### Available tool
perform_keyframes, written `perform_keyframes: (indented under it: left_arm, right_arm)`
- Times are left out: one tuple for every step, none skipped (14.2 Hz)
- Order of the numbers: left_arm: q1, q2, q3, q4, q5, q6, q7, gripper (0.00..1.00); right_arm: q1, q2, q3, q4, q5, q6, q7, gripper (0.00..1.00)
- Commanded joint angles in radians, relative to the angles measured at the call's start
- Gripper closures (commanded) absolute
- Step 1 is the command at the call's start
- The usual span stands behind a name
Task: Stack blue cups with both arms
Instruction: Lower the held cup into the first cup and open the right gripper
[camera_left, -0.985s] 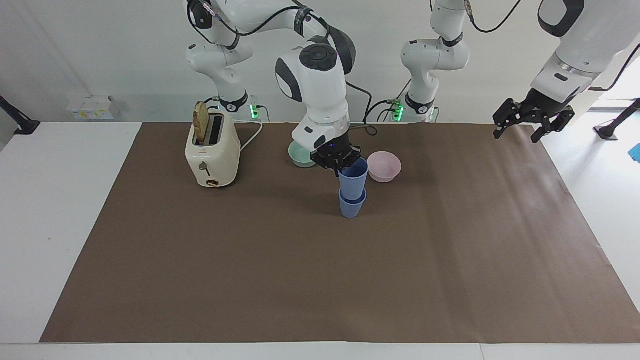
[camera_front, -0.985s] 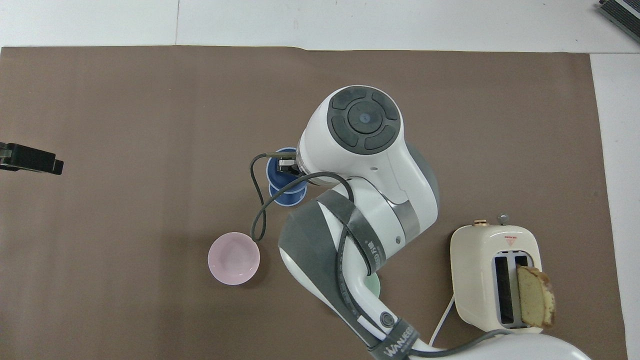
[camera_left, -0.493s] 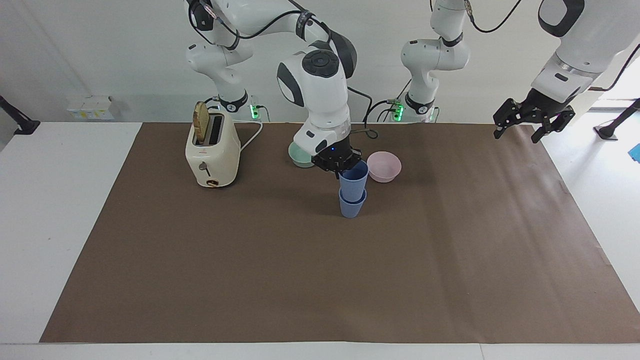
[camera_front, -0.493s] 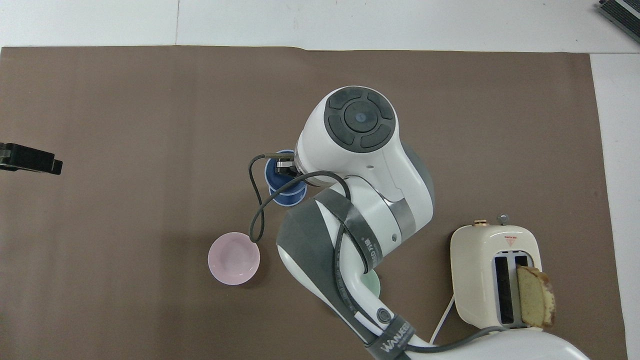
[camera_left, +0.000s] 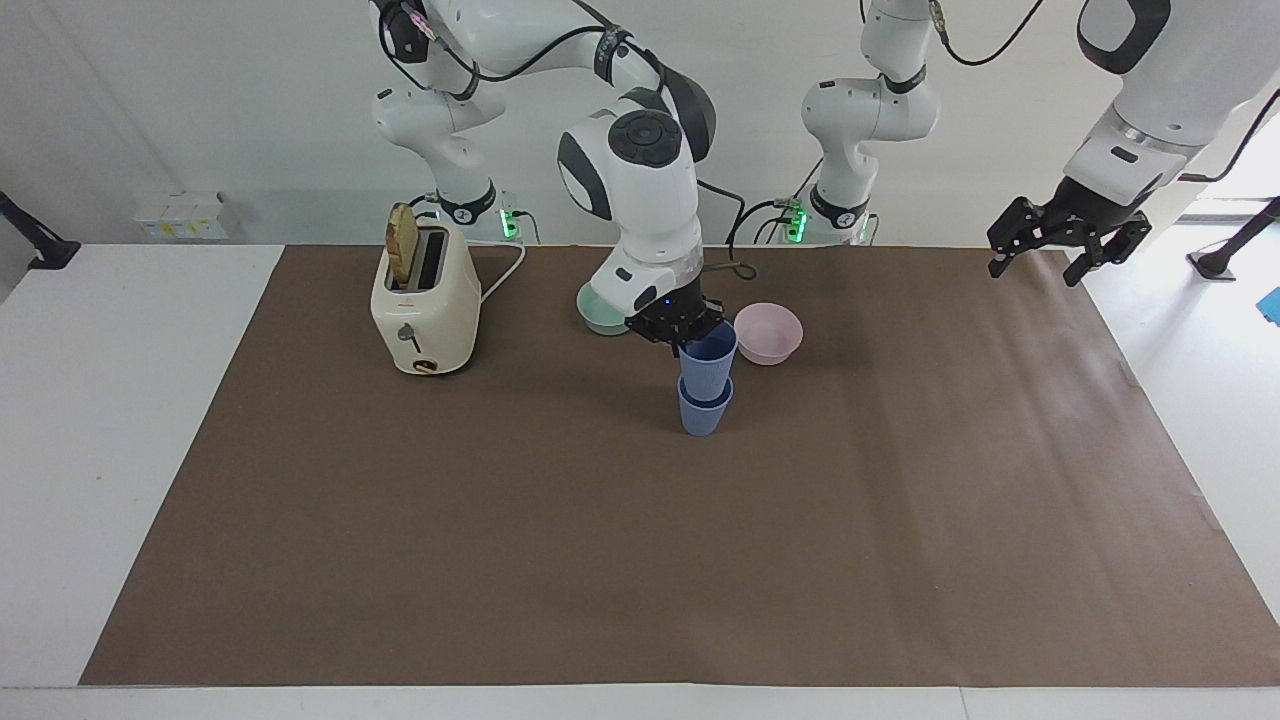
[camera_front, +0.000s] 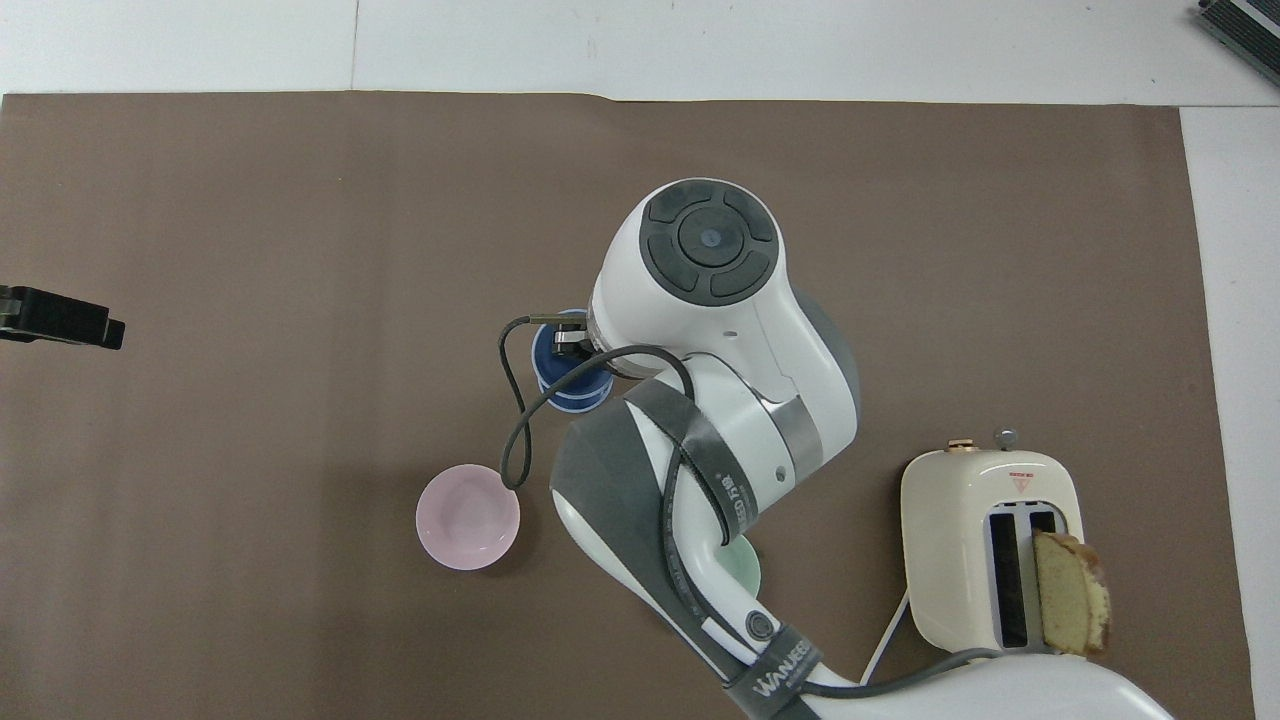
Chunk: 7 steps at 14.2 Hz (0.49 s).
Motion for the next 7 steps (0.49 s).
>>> perform_keyframes:
  left_arm:
    - [0.011, 0.005, -0.006, 0.02, 0.009, -0.024, 0.01, 0.0]
    - [0.011, 0.005, -0.004, 0.02, 0.009, -0.025, 0.01, 0.0]
    - [0.009, 0.005, -0.004, 0.022, 0.009, -0.024, 0.01, 0.0]
    - [0.009, 0.005, -0.006, 0.02, 0.009, -0.024, 0.01, 0.0]
    - [0.009, 0.005, -0.006, 0.022, 0.009, -0.024, 0.01, 0.0]
    - [0.009, 0.003, -0.006, 0.02, 0.011, -0.024, 0.01, 0.0]
    - [0.009, 0.003, -0.004, 0.022, 0.009, -0.024, 0.01, 0.0]
  right_arm:
    - [0.014, 0.014, 0.0, -0.001, 0.022, 0.005, 0.022, 1.0]
    - [0.014, 0.021, 0.0, -0.001, 0.02, 0.008, 0.024, 1.0]
    - [0.014, 0.027, 0.0, -0.001, 0.017, 0.01, 0.024, 1.0]
    - [0.016, 0.03, 0.0, -0.001, 0.015, 0.01, 0.024, 1.0]
    - [0.017, 0.034, 0.0, -0.002, 0.014, 0.008, 0.022, 1.0]
    - [0.016, 0.035, 0.0, -0.01, 0.014, 0.01, 0.022, 1.0]
    - [0.017, 0.037, 0.0, -0.013, 0.012, 0.011, 0.022, 1.0]
